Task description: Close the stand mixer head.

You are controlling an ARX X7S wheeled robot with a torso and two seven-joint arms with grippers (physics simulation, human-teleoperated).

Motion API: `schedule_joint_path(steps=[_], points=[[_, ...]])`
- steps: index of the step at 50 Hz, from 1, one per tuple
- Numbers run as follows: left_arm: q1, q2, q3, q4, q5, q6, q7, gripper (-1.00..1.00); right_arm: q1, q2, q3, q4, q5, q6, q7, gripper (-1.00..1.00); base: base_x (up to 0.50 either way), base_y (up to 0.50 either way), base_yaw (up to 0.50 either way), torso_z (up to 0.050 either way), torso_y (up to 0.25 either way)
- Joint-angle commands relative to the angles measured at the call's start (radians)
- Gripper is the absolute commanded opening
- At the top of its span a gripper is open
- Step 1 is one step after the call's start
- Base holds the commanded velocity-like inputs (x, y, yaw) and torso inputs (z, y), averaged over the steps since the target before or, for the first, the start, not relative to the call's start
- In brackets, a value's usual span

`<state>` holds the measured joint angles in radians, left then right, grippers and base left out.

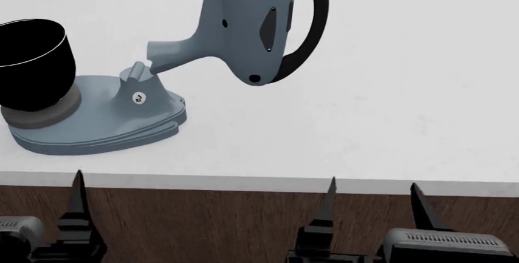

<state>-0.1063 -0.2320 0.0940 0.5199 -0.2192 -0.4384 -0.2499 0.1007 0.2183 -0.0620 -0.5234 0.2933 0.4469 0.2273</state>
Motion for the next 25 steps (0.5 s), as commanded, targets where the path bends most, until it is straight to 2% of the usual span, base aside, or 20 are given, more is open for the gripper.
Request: schedule_joint_path(steps=[1, 4, 8, 13, 17, 21, 25], points=[[-0.189, -0.085, -0.055, 0.381, -0.137, -0.481, -0.038, 1.00, 0.184, 0.115, 0.104, -0.402, 0.199, 0.562, 0.102, 1.00, 0.00, 0.00, 0.00, 0.000, 0.000], [-0.176, -0.107, -0.009, 0.378, -0.126, -0.483, -0.027, 1.00, 0.180, 0.086, 0.152, -0.431, 0.257, 0.596, 0.102, 1.00, 0.00, 0.00, 0.00, 0.000, 0.000], [-0.198, -0.112, -0.088, 0.399, -0.171, -0.548, -0.030, 1.00, 0.154, 0.105, 0.161, -0.405, 0.274, 0.597, 0.076, 1.00, 0.00, 0.00, 0.00, 0.000, 0.000], [-0.236, -0.118, -0.201, 0.474, -0.257, -0.681, -0.030, 1.00, 0.159, 0.093, 0.281, -0.446, 0.372, 0.636, 0.067, 1.00, 0.00, 0.00, 0.00, 0.000, 0.000], [-0.236, -0.099, -0.298, 0.481, -0.320, -0.725, -0.014, 1.00, 0.150, 0.115, 0.283, -0.466, 0.345, 0.621, 0.088, 1.00, 0.00, 0.00, 0.00, 0.000, 0.000], [-0.239, -0.123, -0.338, 0.495, -0.335, -0.756, -0.021, 1.00, 0.136, 0.130, 0.295, -0.478, 0.330, 0.584, 0.088, 1.00, 0.00, 0.00, 0.00, 0.000, 0.000], [-0.268, -0.148, -0.387, 0.525, -0.411, -0.817, -0.060, 1.00, 0.147, 0.140, 0.302, -0.499, 0.354, 0.606, 0.102, 1.00, 0.18, 0.49, 0.00, 0.000, 0.000]])
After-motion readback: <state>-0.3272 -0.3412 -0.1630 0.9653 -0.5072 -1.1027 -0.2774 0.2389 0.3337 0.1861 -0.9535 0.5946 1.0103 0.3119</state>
